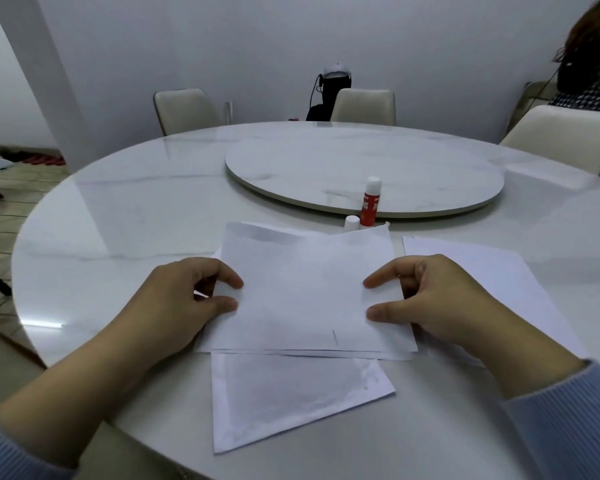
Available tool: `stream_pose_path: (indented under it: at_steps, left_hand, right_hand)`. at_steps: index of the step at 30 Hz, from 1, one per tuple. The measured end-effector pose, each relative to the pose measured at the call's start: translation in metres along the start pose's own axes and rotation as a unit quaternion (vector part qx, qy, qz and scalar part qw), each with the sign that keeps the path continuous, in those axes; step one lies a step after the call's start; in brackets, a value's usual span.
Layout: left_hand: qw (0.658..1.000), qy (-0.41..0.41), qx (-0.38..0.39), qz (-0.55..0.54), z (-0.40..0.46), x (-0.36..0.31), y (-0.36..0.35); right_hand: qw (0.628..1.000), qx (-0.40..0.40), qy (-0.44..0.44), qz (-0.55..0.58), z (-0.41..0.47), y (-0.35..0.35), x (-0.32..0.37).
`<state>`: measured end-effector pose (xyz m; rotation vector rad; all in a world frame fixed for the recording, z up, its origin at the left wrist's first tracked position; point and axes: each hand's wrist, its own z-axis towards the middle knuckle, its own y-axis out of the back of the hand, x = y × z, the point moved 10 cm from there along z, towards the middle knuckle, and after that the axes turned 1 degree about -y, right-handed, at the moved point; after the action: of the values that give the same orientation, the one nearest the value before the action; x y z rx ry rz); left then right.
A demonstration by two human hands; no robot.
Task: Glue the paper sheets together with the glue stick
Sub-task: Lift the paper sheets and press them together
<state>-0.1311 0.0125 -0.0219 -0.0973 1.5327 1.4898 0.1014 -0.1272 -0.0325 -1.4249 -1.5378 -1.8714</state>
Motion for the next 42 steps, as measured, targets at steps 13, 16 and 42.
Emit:
stream_pose_path:
  at_steps: [13, 16, 42]
  left_hand:
    - [1.0, -0.02, 0.004, 0.017, -0.002, -0.004, 0.001]
    - [0.999, -0.028, 0.002, 0.023, -0.003, -0.004, 0.001]
    - [0.983, -0.035, -0.003, 0.179, 0.011, -0.04, -0.02]
  right_hand:
    - [0.999, 0.013, 0.02, -0.042, -0.001, -0.003, 0.004]
    - [0.999, 0.015, 0.02, -0.047, -0.001, -0.004, 0.004]
    - [0.971, -0.114, 0.12, -0.172, 0.001, 0.006, 0.029]
